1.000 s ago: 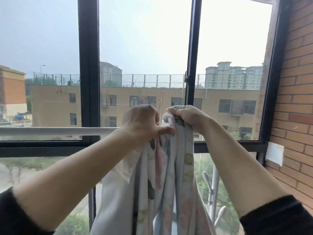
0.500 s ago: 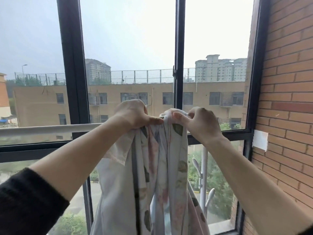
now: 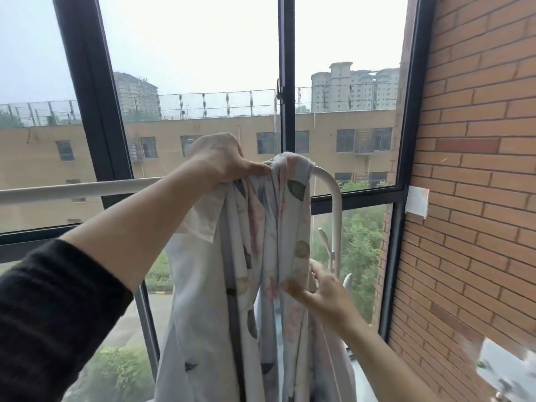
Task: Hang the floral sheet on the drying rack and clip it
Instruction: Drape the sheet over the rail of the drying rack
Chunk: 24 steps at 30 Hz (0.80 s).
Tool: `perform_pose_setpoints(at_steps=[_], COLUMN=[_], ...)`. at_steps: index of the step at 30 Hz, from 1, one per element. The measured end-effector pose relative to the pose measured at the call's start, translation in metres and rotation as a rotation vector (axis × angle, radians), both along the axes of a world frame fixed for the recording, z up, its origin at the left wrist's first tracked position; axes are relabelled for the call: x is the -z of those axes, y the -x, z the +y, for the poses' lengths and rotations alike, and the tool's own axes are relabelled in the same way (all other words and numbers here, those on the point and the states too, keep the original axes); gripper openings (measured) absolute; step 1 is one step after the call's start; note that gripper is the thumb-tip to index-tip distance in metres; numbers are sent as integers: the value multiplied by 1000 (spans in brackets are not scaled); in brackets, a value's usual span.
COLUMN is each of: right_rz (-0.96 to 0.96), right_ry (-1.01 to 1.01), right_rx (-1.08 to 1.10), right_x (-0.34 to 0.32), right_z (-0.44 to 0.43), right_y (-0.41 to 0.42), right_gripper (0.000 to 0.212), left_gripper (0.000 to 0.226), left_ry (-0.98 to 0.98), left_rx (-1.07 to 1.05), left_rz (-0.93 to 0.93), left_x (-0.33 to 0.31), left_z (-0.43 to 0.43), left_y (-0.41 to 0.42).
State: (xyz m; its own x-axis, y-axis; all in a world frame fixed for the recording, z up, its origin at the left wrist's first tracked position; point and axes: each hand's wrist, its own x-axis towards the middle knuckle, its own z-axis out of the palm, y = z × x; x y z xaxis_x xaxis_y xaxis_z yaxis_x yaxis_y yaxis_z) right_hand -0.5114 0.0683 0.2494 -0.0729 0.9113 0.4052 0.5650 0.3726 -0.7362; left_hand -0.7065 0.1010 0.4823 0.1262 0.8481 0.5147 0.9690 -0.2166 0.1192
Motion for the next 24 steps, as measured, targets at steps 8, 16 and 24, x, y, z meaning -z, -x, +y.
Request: perform_pose_setpoints(at_steps=[8,16,24], right_rz=[376,544,465], right_ry=[117,1,-228], right_rx=[-67,-93,-112], right_x=[36,-42,-204], right_z=[-17,-56,-48], right_y=[13,0,13], right_gripper=[67,50,30], left_gripper=[67,71,78], left_ry=[21,9,146], left_rx=[3,41,59], left_rz=[-17,-8,-138], left_x=[-1,0,-8], left_z=[0,7,-1], left_y=[4,20,56])
